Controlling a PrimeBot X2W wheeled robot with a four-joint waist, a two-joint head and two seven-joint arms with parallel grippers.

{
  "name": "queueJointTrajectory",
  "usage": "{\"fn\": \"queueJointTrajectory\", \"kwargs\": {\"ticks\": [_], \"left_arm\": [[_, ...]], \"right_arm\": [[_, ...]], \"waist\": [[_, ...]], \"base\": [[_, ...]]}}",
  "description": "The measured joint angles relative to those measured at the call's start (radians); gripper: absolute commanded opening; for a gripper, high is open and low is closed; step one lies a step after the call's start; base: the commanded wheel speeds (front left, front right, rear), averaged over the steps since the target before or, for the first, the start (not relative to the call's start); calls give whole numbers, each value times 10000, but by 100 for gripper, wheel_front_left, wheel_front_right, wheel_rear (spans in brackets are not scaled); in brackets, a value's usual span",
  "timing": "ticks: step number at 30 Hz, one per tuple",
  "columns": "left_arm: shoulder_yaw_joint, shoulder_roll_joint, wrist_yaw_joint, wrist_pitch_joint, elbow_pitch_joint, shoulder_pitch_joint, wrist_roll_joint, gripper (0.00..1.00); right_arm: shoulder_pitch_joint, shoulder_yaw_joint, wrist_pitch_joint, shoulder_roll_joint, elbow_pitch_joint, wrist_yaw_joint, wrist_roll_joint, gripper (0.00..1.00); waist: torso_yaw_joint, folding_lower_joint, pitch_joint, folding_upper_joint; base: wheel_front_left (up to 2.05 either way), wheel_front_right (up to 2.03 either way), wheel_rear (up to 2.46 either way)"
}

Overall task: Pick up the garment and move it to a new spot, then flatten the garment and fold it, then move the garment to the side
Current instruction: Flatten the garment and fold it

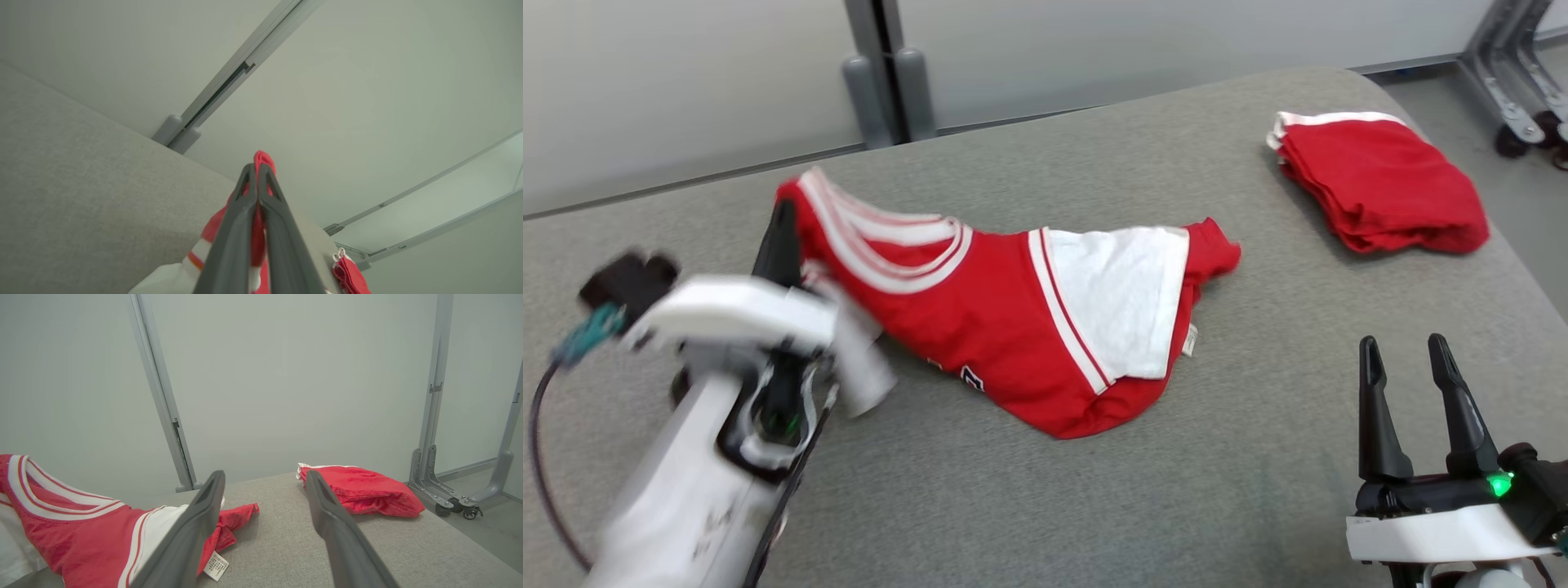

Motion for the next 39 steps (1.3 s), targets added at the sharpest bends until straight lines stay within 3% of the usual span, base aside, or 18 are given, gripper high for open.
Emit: {"fn": "queueJointTrajectory", "kwargs": {"ticks": [5, 10, 12, 13, 16, 17, 20, 23, 26, 30, 39], "left_arm": [[1570, 702, -324, -4, -999, 2555, 1634, 0], [2393, 867, -633, -2, -1262, 3603, 4006, 0], [2577, 717, -639, -25, -1066, 3755, 4606, 21], [2546, 663, -629, -23, -941, 3870, 4928, 100], [2738, 635, -629, -19, -997, 3917, 6318, 100], [2989, 606, -502, -19, -1277, 3914, 7356, 100], [2510, 972, -284, -27, -2082, 3635, 10038, 100], [1919, 725, -322, -27, -2353, 3071, 11344, 100], [1277, 562, -673, -29, -1910, 2243, 12088, 100], [151, 343, -1488, 360, -583, 835, 12911, 100], [-1248, -779, -2807, 2203, 1613, -1848, 13317, 100]], "right_arm": [[54, -136, 0, -4, -19, -4, -284, 100], [-60, -150, 0, -4, -40, -4, -510, 100], [-182, -19, 0, 10, -31, -4, -533, 100], [-243, 42, 0, 4, -27, -4, -564, 100], [-350, 176, 0, 8, -35, -4, -598, 100], [-409, 234, 0, 6, -46, -4, -600, 100], [-470, 249, 0, 0, -63, -4, -616, 100], [-567, 288, 0, -35, -12, -4, -614, 100], [-744, 297, 0, -36, 19, -4, -596, 100], [-1034, 380, 0, -31, 10, -4, -529, 100], [-1263, 395, 0, -12, -10, -4, -311, 100]], "waist": [[668, 0, 139, 0], [1425, 0, 287, 0], [1677, 0, 349, 0], [1778, 0, 385, 0], [1942, 0, 534, 0], [1958, 0, 647, 0], [1917, 0, 833, 0], [1811, 0, 1033, 0], [1569, 0, 1188, 0], [1164, 0, 1461, 0], [379, 0, 2290, 0]], "base": [[0, 0, 0], [0, 0, 0], [0, 0, 0], [0, 0, 0], [0, 0, 0], [0, 0, 0], [0, 0, 0], [0, 0, 0], [0, 0, 0], [0, 0, 0], [0, 0, 0]]}}
